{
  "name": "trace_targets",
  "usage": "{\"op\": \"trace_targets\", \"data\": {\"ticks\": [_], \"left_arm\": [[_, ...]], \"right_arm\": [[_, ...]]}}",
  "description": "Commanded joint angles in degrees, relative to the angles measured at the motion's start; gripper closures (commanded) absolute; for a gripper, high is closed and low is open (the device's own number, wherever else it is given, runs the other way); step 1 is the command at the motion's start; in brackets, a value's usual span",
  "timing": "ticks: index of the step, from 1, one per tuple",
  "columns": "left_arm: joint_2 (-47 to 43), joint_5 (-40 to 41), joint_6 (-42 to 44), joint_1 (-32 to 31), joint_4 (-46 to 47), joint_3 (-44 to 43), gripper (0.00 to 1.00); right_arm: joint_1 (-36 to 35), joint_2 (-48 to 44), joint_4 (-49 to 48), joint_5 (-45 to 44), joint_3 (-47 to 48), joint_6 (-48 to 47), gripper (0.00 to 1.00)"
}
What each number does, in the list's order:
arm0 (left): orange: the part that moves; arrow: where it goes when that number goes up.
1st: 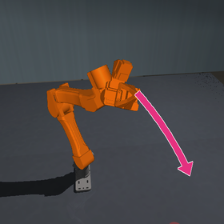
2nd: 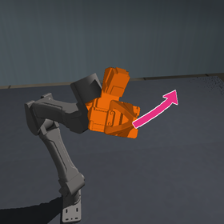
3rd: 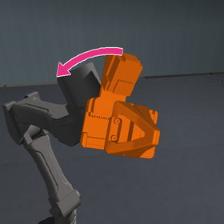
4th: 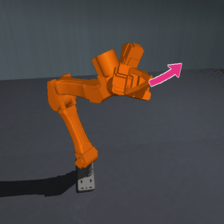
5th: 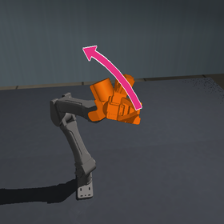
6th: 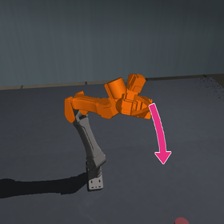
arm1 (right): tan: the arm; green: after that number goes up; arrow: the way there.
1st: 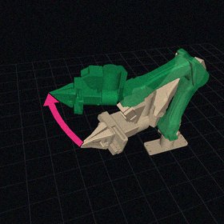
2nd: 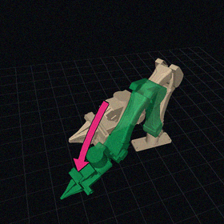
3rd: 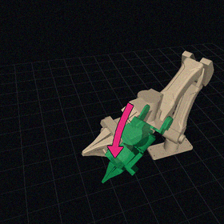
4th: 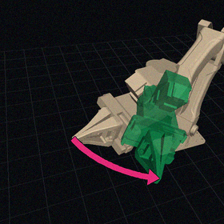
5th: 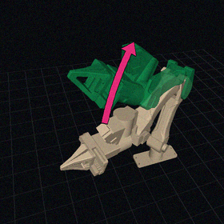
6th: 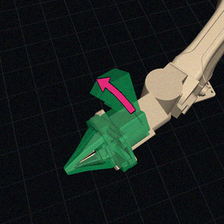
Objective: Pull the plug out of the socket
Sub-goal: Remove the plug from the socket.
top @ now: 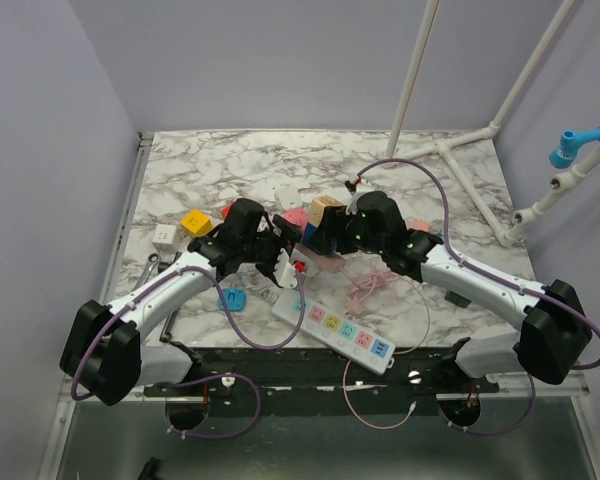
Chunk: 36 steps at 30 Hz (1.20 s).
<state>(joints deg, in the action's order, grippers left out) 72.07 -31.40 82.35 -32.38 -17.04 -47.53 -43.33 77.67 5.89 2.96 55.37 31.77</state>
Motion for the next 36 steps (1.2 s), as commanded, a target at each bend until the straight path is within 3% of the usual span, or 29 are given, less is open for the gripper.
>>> {"op": "trace_targets", "data": {"ticks": [1, 3, 4, 5, 6, 12, 16, 23, 30, 32, 36], "left_arm": [[-1.0, 0.9, -0.8, -0.4, 5.7, 0.6, 0.23], [-3.1, 0.0, -2.0, -0.1, 7.8, 1.2, 0.23], [-4.1, -0.6, -2.3, 0.2, 9.3, 1.9, 0.18], [-5.4, -0.9, -3.5, 0.3, 10.9, 2.6, 0.03], [-6.6, -1.5, -4.1, 0.5, 11.6, 3.0, 0.02], [-16.0, -2.9, -6.5, 0.9, 13.0, 6.2, 0.02], [-18.2, -2.3, -4.1, 2.1, 5.9, 7.0, 0.02], [-18.3, -8.2, 8.5, -1.7, 4.9, 9.9, 0.02], [-15.1, -13.6, 22.6, -6.1, 4.2, 10.5, 0.02], [-13.9, -14.0, 23.6, -7.2, 5.6, 10.6, 0.02], [-8.2, -9.9, 17.8, -12.0, 11.0, 7.1, 0.02]], "right_arm": [[0.5, -4.6, -11.7, 3.7, 0.3, 3.9, 0.99], [1.2, -5.0, -12.0, 4.1, -0.1, 4.2, 0.99], [1.7, -5.1, -11.9, 4.3, -0.2, 4.3, 0.99], [2.3, -5.2, -12.0, 4.8, -0.2, 4.4, 0.99], [3.1, -5.2, -12.1, 5.4, -0.2, 4.6, 0.99], [6.3, -6.4, -12.2, 7.3, -0.2, 4.1, 0.99], [8.0, -6.6, -11.6, 9.0, 0.5, 4.0, 0.99], [8.0, -2.2, -14.0, 15.7, 2.6, 8.1, 0.99], [7.8, 1.0, -12.5, 14.8, 6.8, 8.3, 0.99], [7.5, 1.6, -11.8, 14.3, 7.9, 7.7, 0.99], [4.7, 2.1, -11.0, 10.3, 8.8, 5.9, 0.99]]}}
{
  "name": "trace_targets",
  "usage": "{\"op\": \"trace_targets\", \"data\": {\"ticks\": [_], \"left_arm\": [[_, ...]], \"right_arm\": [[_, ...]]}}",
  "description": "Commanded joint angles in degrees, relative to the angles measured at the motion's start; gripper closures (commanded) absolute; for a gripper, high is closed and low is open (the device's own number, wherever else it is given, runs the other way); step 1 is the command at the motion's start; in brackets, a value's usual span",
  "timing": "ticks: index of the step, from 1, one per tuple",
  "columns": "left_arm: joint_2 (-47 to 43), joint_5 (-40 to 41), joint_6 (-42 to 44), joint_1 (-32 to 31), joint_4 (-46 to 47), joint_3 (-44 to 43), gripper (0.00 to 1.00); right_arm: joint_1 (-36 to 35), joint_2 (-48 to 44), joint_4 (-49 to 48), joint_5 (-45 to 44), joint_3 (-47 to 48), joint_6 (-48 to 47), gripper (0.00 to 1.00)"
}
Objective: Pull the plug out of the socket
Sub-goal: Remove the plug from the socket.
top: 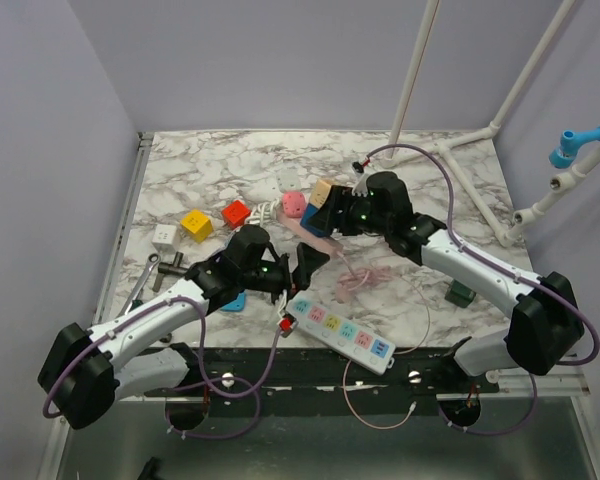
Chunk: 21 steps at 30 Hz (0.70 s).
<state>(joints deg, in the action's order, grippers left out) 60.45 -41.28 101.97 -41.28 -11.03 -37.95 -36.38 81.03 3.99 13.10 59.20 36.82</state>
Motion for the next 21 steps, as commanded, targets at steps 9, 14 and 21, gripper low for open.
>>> {"op": "trace_targets", "data": {"ticks": [9, 14, 21], "left_arm": [[8.3, 8.8, -6.8, -8.0, 10.5, -5.0, 0.02], [9.5, 14.3, -7.6, -9.1, 8.3, -6.0, 0.03], [11.9, 21.9, -12.4, -11.5, 0.9, -10.1, 0.44]], "right_arm": [[-6.1, -1.1, -8.6, -5.3, 5.5, -0.5, 0.99], [-7.6, -1.1, -7.2, -9.0, 5.8, -2.0, 0.99], [-9.5, -1.4, -6.6, -15.0, 6.0, -2.4, 0.99]]}}
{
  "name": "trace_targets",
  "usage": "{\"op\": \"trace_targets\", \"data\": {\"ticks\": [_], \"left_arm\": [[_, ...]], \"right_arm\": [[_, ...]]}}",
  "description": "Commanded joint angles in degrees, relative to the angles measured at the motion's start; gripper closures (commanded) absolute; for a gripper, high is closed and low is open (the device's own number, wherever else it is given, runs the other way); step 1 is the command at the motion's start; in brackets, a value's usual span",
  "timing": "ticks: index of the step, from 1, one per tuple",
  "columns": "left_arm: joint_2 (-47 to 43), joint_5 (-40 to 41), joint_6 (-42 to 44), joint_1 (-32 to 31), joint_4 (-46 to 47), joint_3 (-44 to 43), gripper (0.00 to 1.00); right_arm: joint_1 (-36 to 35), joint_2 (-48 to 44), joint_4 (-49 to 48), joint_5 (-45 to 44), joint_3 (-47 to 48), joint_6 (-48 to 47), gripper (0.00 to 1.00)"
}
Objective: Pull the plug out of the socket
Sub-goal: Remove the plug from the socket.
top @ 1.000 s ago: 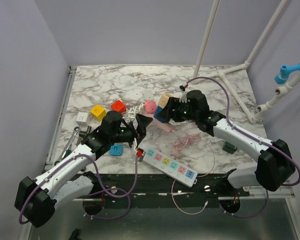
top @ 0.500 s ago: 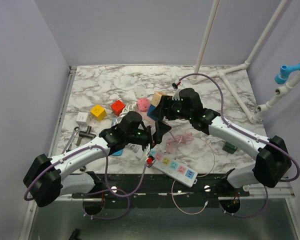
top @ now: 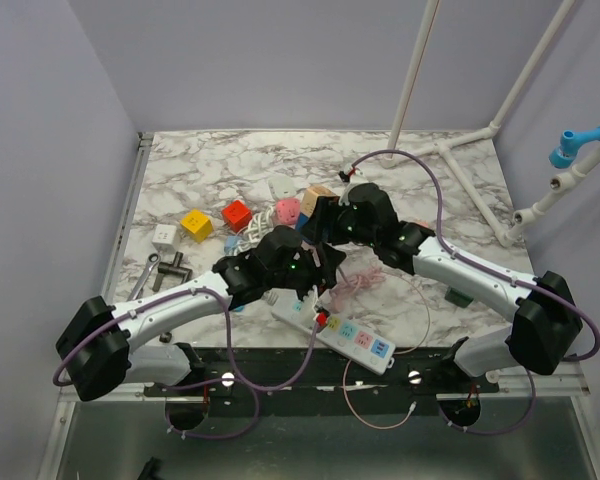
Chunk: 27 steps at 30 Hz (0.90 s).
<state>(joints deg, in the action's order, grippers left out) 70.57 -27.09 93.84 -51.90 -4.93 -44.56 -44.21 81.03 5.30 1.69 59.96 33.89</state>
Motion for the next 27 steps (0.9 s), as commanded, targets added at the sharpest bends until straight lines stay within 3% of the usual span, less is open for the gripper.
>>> {"op": "trace_targets", "data": {"ticks": [1, 4, 12, 19, 27], "left_arm": [[2.3, 8.8, -4.9, -1.2, -5.6, -4.0, 0.48], [3.4, 11.5, -7.0, -2.0, -5.7, -4.9, 0.58], [4.5, 16.3, -10.3, -2.4, -2.8, -4.2, 0.50], [4.4, 25.0, -15.4, -2.9, 7.5, -1.2, 0.50], [1.9, 26.6, -15.2, -2.9, 12.1, 3.5, 0.53]], "right_arm": [[-1.9, -1.6, -7.8, -4.4, 5.2, 0.6, 0.99], [-2.4, -2.3, -7.7, -6.4, 4.6, 1.1, 0.99], [-2.6, -4.8, -8.5, -8.8, 2.9, 1.8, 0.99], [-3.2, -5.9, -8.2, -11.0, 1.7, 2.1, 0.99], [-3.2, -6.1, -8.0, -11.6, 1.6, 2.4, 0.99]]}}
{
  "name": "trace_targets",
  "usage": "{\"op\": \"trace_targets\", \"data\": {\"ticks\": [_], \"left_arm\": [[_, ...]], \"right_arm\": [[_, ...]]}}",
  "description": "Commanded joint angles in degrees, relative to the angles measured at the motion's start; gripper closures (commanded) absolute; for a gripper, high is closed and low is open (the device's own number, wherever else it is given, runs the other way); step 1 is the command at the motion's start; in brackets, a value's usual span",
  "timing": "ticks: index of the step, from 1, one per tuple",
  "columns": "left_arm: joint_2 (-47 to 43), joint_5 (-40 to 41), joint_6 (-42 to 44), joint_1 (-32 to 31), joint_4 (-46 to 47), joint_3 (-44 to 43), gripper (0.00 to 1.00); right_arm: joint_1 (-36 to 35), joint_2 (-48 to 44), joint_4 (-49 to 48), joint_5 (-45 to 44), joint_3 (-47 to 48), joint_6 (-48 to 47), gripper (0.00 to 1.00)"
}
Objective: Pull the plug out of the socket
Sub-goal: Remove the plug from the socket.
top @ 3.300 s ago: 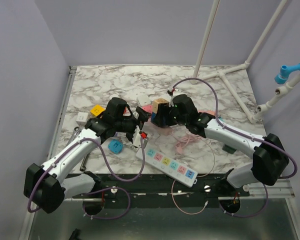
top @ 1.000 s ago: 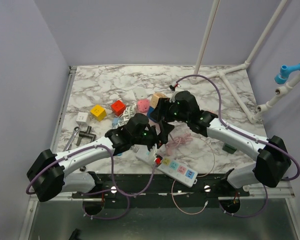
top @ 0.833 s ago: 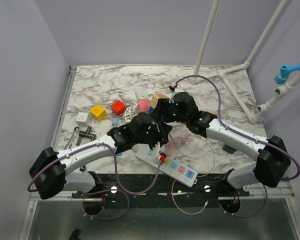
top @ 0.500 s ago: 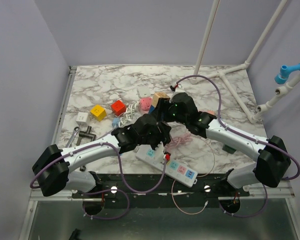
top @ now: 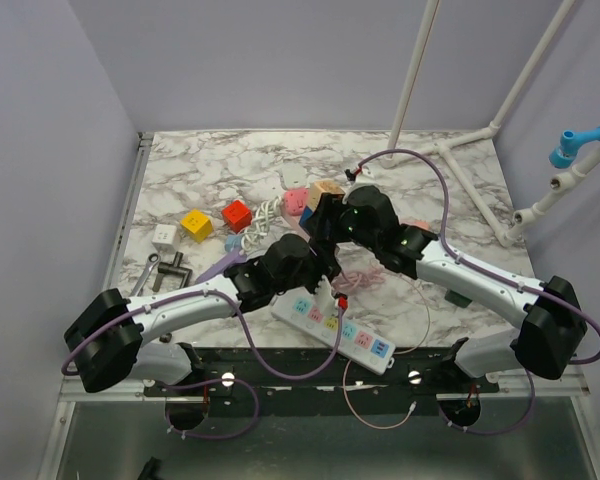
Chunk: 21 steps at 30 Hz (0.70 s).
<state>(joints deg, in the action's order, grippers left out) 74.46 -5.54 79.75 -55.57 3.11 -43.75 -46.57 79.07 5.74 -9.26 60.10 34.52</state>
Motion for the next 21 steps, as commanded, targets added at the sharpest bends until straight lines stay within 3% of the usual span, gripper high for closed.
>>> {"op": "trace_targets", "data": {"ticks": [1, 3, 9, 21], "left_arm": [[-2.2, 5.1, -1.2, 0.7, 4.3, 3.0, 0.54], [-2.5, 4.9, -0.8, 0.7, 4.5, 3.2, 0.62], [-2.0, 3.8, -0.3, 0.7, 4.8, 2.8, 1.00], [-1.6, 3.4, -2.5, 0.7, 0.0, 2.2, 1.00]], "right_arm": [[-0.8, -4.2, -8.4, -0.5, 1.4, 1.8, 0.99], [-0.8, -4.1, -8.2, -0.2, 1.4, 2.2, 0.99], [-0.8, -4.0, -8.5, -0.9, 2.0, 2.4, 0.99], [-0.8, -7.3, -13.1, -13.8, 2.9, -1.3, 0.99]]}}
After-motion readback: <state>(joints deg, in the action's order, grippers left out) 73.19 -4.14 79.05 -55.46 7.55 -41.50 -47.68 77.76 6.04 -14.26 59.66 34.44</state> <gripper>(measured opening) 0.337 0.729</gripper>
